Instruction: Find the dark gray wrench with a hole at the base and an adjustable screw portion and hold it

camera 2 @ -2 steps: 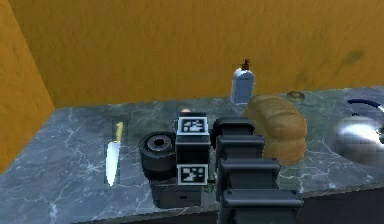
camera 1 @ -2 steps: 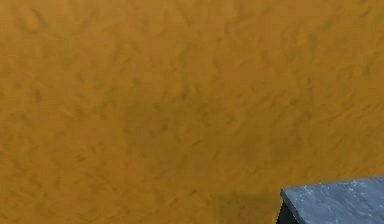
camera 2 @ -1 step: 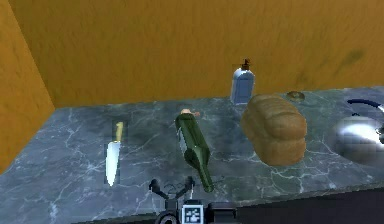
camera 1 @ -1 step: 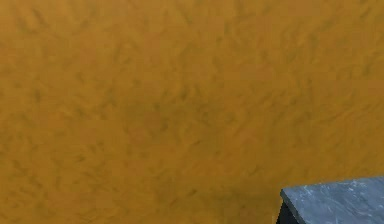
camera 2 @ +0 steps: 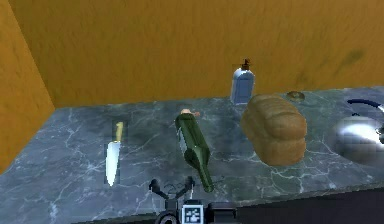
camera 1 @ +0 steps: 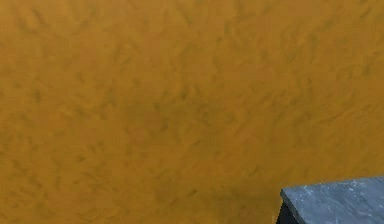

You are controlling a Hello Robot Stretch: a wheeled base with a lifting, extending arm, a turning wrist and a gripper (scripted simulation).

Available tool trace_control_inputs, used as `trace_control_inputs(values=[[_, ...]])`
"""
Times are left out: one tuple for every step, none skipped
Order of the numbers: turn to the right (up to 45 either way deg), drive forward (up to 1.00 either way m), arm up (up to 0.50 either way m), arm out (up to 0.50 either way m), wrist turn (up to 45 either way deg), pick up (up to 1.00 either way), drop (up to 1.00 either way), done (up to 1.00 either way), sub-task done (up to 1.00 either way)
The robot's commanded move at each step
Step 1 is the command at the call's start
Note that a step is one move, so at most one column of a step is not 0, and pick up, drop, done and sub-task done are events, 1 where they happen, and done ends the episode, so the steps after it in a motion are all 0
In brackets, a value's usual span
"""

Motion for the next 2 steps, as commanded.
trace_control_inputs(values=[[0.0,0.00,0.10,0.00,0.0,0.00,0.00,0.00,0.00],[0.0,0.00,0.00,0.00,0.0,0.00,0.00,1.00,0.00]])
